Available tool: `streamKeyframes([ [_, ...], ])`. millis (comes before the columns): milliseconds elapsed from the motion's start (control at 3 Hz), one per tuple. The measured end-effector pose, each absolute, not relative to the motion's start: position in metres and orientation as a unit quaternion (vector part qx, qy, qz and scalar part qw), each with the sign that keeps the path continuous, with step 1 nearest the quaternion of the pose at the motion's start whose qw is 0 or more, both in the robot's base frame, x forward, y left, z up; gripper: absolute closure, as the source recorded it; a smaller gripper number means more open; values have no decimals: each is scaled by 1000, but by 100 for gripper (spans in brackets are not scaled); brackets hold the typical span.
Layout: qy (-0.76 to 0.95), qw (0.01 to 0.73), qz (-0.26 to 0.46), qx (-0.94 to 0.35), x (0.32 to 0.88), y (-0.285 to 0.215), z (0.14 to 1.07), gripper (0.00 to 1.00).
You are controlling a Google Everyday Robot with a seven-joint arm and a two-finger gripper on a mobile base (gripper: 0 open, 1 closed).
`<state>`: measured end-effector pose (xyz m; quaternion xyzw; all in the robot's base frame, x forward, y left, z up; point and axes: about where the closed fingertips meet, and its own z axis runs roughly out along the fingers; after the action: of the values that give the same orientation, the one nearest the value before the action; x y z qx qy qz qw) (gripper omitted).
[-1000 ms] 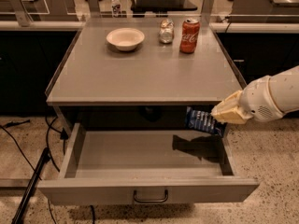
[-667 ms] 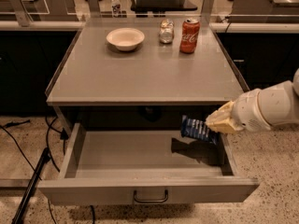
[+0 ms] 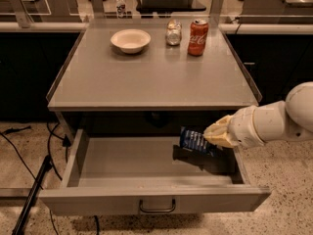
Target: Place rxbar blueberry into top drawer
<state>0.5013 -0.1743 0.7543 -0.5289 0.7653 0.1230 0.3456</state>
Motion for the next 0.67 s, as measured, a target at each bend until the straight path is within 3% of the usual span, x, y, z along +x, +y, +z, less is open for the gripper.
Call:
streamKeyframes([
  [667, 755, 343, 143, -540, 502, -151, 707, 100],
])
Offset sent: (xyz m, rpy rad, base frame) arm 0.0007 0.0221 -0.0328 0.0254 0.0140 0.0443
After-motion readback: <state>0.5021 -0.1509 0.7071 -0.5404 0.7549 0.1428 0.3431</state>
